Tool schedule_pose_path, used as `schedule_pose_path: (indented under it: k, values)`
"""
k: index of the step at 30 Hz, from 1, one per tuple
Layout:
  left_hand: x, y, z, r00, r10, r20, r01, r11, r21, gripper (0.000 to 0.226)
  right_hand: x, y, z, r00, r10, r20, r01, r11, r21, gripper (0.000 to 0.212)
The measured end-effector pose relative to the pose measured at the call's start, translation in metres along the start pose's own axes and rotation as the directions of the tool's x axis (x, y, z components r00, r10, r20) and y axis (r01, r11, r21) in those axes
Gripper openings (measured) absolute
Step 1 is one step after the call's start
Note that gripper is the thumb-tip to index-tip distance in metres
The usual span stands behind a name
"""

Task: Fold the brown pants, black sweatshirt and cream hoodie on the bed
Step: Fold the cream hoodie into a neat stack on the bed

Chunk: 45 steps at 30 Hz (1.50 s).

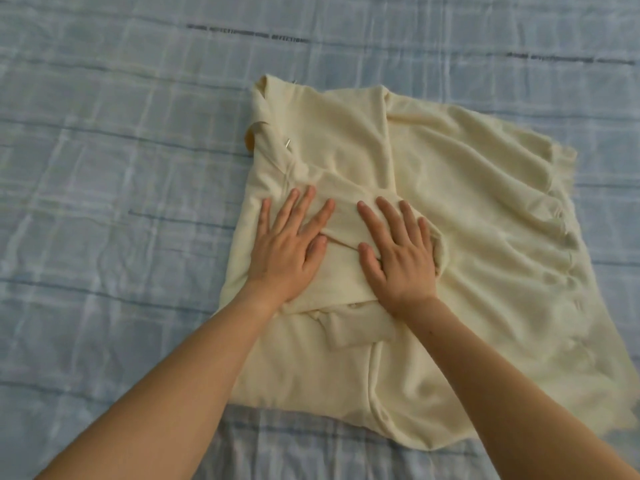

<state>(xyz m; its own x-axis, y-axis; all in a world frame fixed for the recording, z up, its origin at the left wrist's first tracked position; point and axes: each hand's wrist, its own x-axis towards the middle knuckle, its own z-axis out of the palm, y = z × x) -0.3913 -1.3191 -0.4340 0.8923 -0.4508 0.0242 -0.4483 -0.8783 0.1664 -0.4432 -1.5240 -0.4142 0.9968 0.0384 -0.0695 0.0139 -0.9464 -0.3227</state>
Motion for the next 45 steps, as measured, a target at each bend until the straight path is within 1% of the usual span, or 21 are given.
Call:
schedule_pose_path:
  k: [3, 6, 8, 10, 12, 14, 16, 17, 19, 21, 22, 24, 25, 26, 28, 30, 32, 34, 38, 42, 45]
  values:
    - [0.002, 0.004, -0.015, 1.000, -0.010, 0.024, 0.011, 1.000, -0.028, 0.057, 0.001, -0.006, -0.013, 0.999, 0.039, 0.035, -0.039, 0.999, -0.022, 0.060]
    - [-0.002, 0.003, -0.037, 0.999, -0.013, 0.049, 0.023, 0.977, -0.212, 0.055, -0.007, -0.029, -0.031, 0.998, 0.067, 0.012, -0.065, 0.993, -0.095, 0.061]
    - [-0.019, -0.005, -0.051, 0.996, -0.083, -0.031, 0.066, 0.928, -0.366, 0.053, -0.020, -0.054, -0.036, 0.998, 0.033, -0.048, -0.036, 0.996, -0.077, 0.061]
    - [-0.041, -0.019, -0.058, 0.969, -0.226, -0.103, 0.156, 0.875, -0.459, 0.051, -0.035, -0.086, -0.036, 0.997, 0.034, -0.075, -0.033, 0.999, 0.020, 0.057]
    - [-0.050, -0.037, -0.062, 0.943, -0.333, -0.011, 0.269, 0.779, -0.567, 0.051, -0.045, -0.121, -0.030, 0.991, 0.053, -0.119, -0.041, 0.994, 0.106, 0.052]
    - [-0.043, -0.057, -0.063, 0.917, -0.369, 0.152, 0.360, 0.601, -0.714, 0.054, -0.046, -0.152, -0.021, 0.987, 0.071, -0.141, -0.058, 0.994, 0.093, 0.049]
    - [-0.028, -0.074, -0.066, 0.905, -0.338, 0.260, 0.386, 0.391, -0.835, 0.052, -0.042, -0.177, -0.012, 0.989, 0.119, -0.092, -0.107, 0.987, 0.124, 0.050]
    - [-0.022, -0.081, -0.068, 0.918, -0.289, 0.272, 0.365, 0.346, -0.864, 0.052, -0.040, -0.187, -0.007, 0.987, 0.158, -0.028, -0.151, 0.973, 0.173, 0.052]
    - [-0.011, -0.095, -0.068, 0.951, -0.155, 0.268, 0.307, 0.367, -0.878, 0.054, -0.037, -0.202, 0.008, 0.969, 0.227, 0.095, -0.241, 0.953, 0.182, 0.060]
    - [0.001, -0.104, -0.067, 0.957, -0.062, 0.283, 0.283, 0.414, -0.865, 0.056, -0.034, -0.215, 0.023, 0.951, 0.277, 0.140, -0.287, 0.956, 0.058, 0.070]
    - [0.006, -0.109, -0.066, 0.957, -0.029, 0.290, 0.272, 0.444, -0.854, 0.057, -0.031, -0.223, 0.029, 0.938, 0.300, 0.172, -0.304, 0.953, -0.001, 0.076]
    - [0.014, -0.115, -0.064, 0.956, 0.020, 0.293, 0.233, 0.555, -0.798, 0.063, -0.025, -0.230, 0.034, 0.918, 0.319, 0.235, -0.310, 0.948, -0.074, 0.086]
    - [0.018, -0.119, -0.062, 0.952, 0.039, 0.304, 0.218, 0.610, -0.762, 0.067, -0.023, -0.230, 0.036, 0.913, 0.320, 0.255, -0.312, 0.947, -0.073, 0.089]
    - [0.020, -0.123, -0.061, 0.948, 0.054, 0.315, 0.211, 0.633, -0.745, 0.071, -0.023, -0.226, 0.035, 0.912, 0.315, 0.264, -0.317, 0.948, -0.033, 0.090]
    - [0.024, -0.129, -0.060, 0.939, 0.067, 0.337, 0.238, 0.579, -0.780, 0.075, -0.027, -0.209, 0.028, 0.926, 0.268, 0.266, -0.317, 0.934, 0.164, 0.089]
    - [0.026, -0.130, -0.062, 0.930, 0.085, 0.358, 0.278, 0.478, -0.834, 0.075, -0.035, -0.190, 0.018, 0.941, 0.217, 0.261, -0.311, 0.860, 0.405, 0.086]
    - [0.026, -0.127, -0.063, 0.928, 0.087, 0.363, 0.308, 0.367, -0.878, 0.075, -0.043, -0.173, 0.009, 0.951, 0.194, 0.239, -0.302, 0.740, 0.602, 0.081]
    - [0.026, -0.120, -0.068, 0.931, 0.068, 0.359, 0.334, 0.243, -0.911, 0.074, -0.046, -0.162, 0.001, 0.955, 0.181, 0.234, -0.296, 0.606, 0.738, 0.078]
    - [0.031, -0.093, -0.087, 0.930, 0.034, 0.366, 0.365, 0.046, -0.930, 0.068, -0.053, -0.145, -0.023, 0.965, 0.148, 0.218, -0.262, 0.451, 0.853, 0.075]
    - [0.046, -0.042, -0.116, 0.946, 0.032, 0.323, 0.324, -0.026, -0.946, 0.069, -0.064, -0.121, -0.060, 0.971, 0.129, 0.200, -0.233, 0.341, 0.911, 0.075]
    - [0.061, 0.009, -0.136, 0.950, 0.061, 0.305, 0.308, -0.058, -0.950, 0.070, -0.079, -0.093, -0.092, 0.979, 0.139, 0.152, -0.189, 0.315, 0.930, 0.076]
